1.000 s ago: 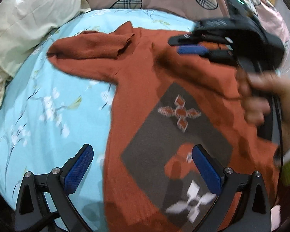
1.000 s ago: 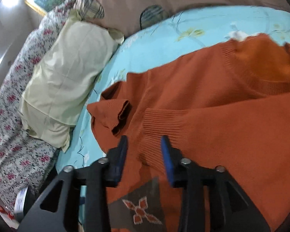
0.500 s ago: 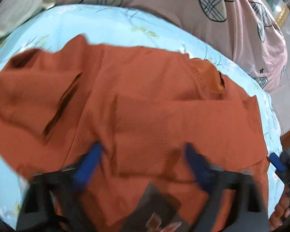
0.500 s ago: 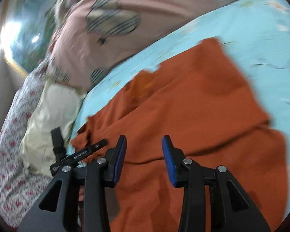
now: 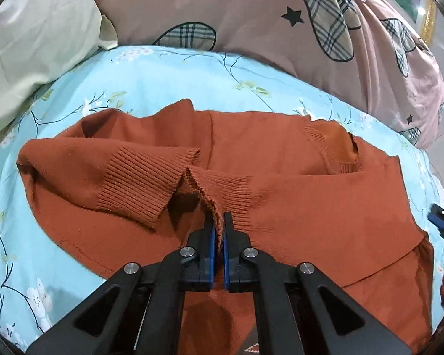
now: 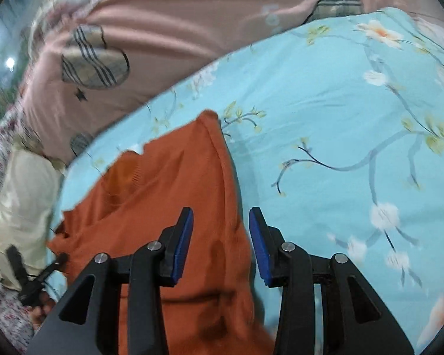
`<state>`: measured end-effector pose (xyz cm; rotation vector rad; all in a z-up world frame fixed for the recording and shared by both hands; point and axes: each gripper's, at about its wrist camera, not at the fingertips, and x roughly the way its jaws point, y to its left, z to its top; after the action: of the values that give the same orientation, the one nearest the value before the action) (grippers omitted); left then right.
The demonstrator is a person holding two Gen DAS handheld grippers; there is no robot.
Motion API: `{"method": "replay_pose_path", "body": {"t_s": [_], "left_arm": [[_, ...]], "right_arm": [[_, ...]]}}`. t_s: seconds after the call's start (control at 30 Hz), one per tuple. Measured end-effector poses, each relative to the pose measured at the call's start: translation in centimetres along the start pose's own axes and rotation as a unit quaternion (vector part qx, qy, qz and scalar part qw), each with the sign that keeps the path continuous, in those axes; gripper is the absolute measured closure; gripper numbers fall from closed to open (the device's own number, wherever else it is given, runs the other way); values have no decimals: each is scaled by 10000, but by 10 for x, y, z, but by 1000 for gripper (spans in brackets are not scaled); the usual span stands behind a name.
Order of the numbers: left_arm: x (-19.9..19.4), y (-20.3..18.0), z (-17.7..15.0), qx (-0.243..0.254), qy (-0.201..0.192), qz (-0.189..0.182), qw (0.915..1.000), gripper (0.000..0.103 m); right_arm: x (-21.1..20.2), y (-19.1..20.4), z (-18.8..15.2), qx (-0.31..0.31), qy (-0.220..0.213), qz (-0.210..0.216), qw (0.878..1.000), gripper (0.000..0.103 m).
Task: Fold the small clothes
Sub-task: 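Grasp the other sleeve cuff with the left tool and fold it across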
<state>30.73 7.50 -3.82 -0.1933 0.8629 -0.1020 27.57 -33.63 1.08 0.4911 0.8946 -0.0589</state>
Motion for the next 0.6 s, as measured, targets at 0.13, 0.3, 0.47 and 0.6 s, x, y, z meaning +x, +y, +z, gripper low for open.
{"method": "replay_pose_path", "body": {"t_s": [0.13,0.3,0.47,0.6], "left_arm": [[-2,-3,-3,38,100,-25,9999,100],[2,-2,-9,106,197,-29,9997,100],[2,-21,-6,317,140,-388,9986,100],[24,-24,-13,327,350,-139,9988,100]], "right_arm": [[44,7,6,-355,516,-165,9979,49],[33,-2,12,-403,386,-133,9984,93],[36,-24,12,-298,455,-324,9980,92],[16,-5,4,-509,58,-901,9946,84]]}}
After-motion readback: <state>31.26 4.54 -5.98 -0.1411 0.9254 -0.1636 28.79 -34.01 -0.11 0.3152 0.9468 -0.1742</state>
